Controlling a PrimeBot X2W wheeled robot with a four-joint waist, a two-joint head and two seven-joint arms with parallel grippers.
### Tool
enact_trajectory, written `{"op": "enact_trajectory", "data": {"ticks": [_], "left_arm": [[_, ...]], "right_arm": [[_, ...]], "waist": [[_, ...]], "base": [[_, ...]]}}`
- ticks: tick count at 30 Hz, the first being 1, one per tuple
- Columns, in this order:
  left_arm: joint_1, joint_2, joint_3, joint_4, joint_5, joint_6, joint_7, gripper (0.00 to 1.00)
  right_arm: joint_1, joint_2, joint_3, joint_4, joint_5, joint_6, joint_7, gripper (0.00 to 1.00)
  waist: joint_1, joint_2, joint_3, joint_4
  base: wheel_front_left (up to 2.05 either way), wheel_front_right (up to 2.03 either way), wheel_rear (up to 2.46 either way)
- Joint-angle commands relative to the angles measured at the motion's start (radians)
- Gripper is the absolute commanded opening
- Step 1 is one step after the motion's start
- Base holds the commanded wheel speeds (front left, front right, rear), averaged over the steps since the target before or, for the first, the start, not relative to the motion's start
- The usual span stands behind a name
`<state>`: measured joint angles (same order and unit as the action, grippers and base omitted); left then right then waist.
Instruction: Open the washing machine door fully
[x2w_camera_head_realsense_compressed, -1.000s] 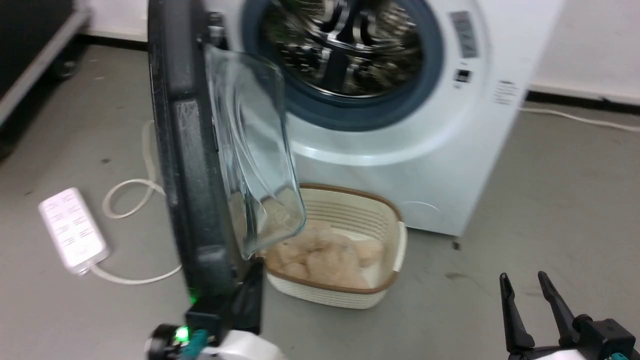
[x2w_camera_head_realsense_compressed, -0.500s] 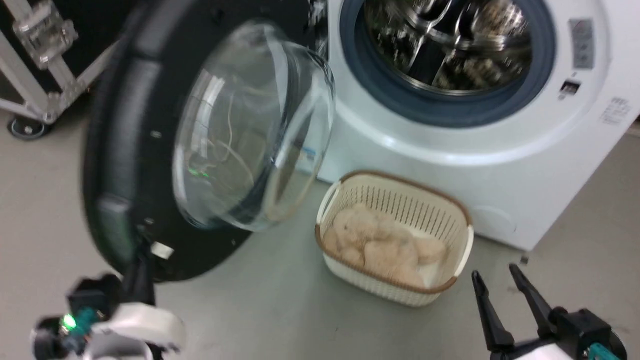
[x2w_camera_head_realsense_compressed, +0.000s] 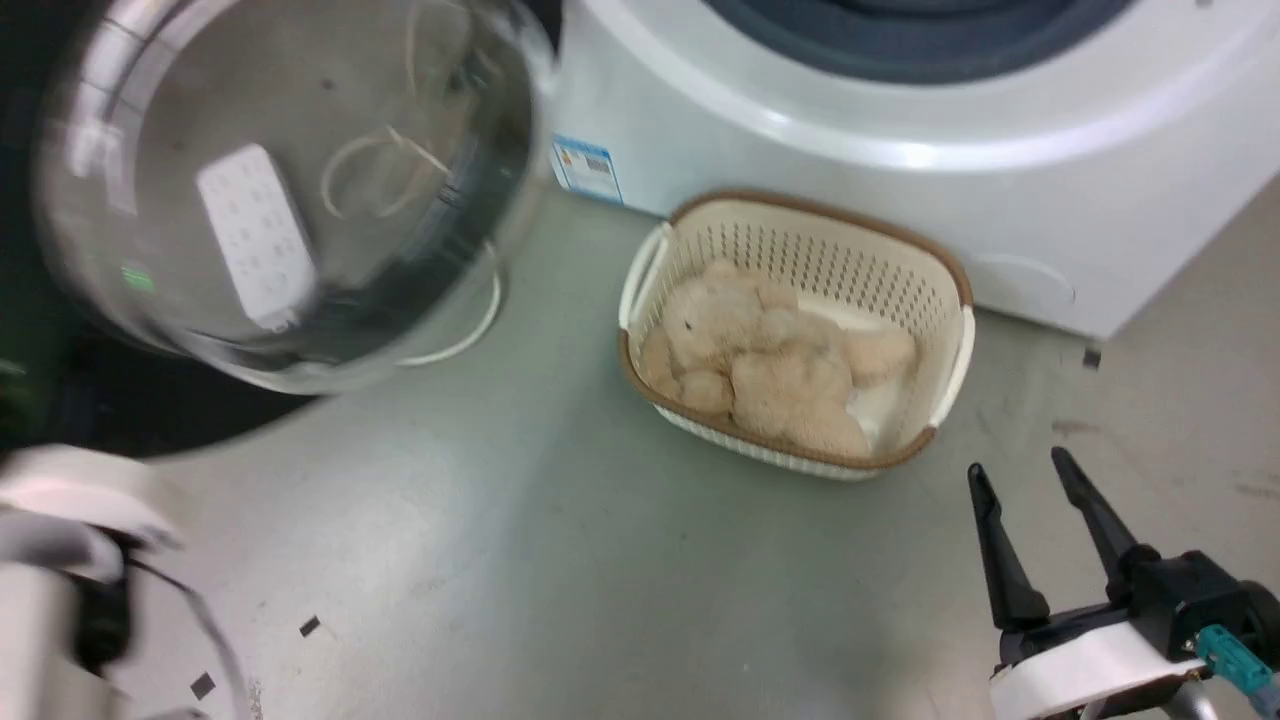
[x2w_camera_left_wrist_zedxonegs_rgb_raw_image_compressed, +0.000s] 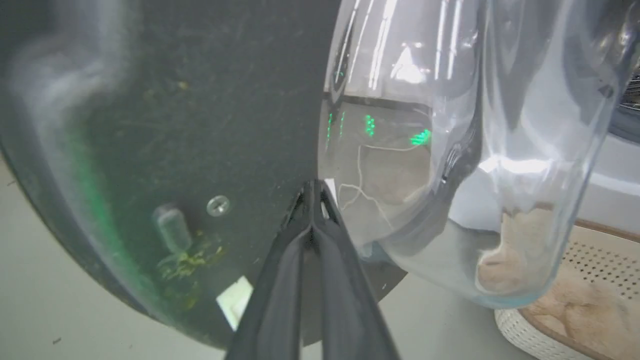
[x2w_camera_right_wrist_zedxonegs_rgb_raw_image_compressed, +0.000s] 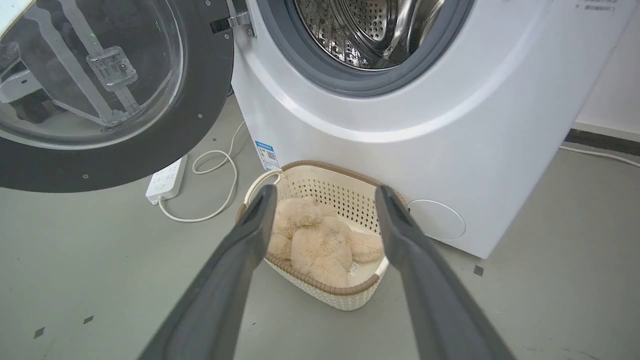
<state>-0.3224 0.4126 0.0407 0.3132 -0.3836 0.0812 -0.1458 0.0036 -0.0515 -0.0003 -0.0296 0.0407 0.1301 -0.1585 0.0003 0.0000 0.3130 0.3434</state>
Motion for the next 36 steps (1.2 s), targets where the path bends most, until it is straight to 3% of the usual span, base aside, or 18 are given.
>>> {"op": "enact_trajectory", "data": {"ticks": [1, 6, 10, 15, 19, 25, 29, 30, 36], "left_arm": [[-0.041, 0.038, 0.031, 0.039, -0.01, 0.001, -0.002, 0.0], [-0.124, 0.112, 0.099, 0.178, -0.05, -0.013, -0.021, 0.0], [-0.167, 0.144, 0.101, 0.257, -0.046, -0.038, -0.059, 0.0], [-0.164, 0.126, 0.086, 0.296, -0.03, -0.046, -0.097, 0.0], [-0.122, 0.105, 0.082, 0.24, 0.012, -0.039, -0.114, 0.0], [0.007, 0.022, 0.088, -0.022, 0.09, -0.044, -0.116, 0.0], [0.117, -0.061, 0.064, -0.165, 0.104, -0.05, -0.116, 0.0], [0.172, -0.104, 0.043, -0.223, 0.11, -0.044, -0.116, 0.0], [0.316, -0.195, -0.049, -0.318, 0.147, -0.042, -0.116, 0.0]], "right_arm": [[-0.017, 0.001, -0.005, -0.01, -0.007, 0.001, 0.005, 1.0], [-0.028, 0.0, -0.016, -0.015, -0.009, 0.001, 0.006, 1.0], [-0.034, 0.0, -0.022, -0.013, -0.009, 0.001, 0.004, 1.0], [-0.032, 0.0, -0.032, 0.003, -0.003, 0.001, -0.009, 1.0], [-0.025, 0.001, -0.044, 0.019, 0.005, 0.001, -0.034, 1.0], [-0.028, 0.001, -0.095, 0.034, 0.02, 0.001, -0.072, 1.0], [-0.024, 0.001, -0.112, 0.02, 0.023, 0.001, -0.089, 1.0], [-0.017, 0.001, -0.114, 0.01, 0.025, 0.001, -0.094, 1.0], [0.033, 0.001, -0.101, -0.005, 0.029, 0.001, -0.1, 1.0]], "waist": [[-0.0003, 0.0, 0.038, -0.025], [-0.0003, 0.0, 0.057, -0.044], [-0.0003, 0.0, 0.059, -0.055], [-0.0003, 0.0, 0.034, -0.062], [-0.0003, 0.0, -0.018, -0.071], [-0.0003, 0.0, -0.128, -0.098], [-0.0003, 0.0, -0.199, -0.136], [-0.0003, 0.0, -0.229, -0.157], [-0.0003, 0.0, -0.293, -0.224]], "base": [[0.0, 0.0, 0.0], [0.0, 0.0, 0.0], [0.0, 0.0, 0.0], [0.0, 0.0, 0.0], [0.0, 0.0, 0.0], [0.0, 0.0, 0.0], [0.0, 0.0, 0.0], [0.0, 0.0, 0.0], [0.0, 0.0, 0.0]]}}
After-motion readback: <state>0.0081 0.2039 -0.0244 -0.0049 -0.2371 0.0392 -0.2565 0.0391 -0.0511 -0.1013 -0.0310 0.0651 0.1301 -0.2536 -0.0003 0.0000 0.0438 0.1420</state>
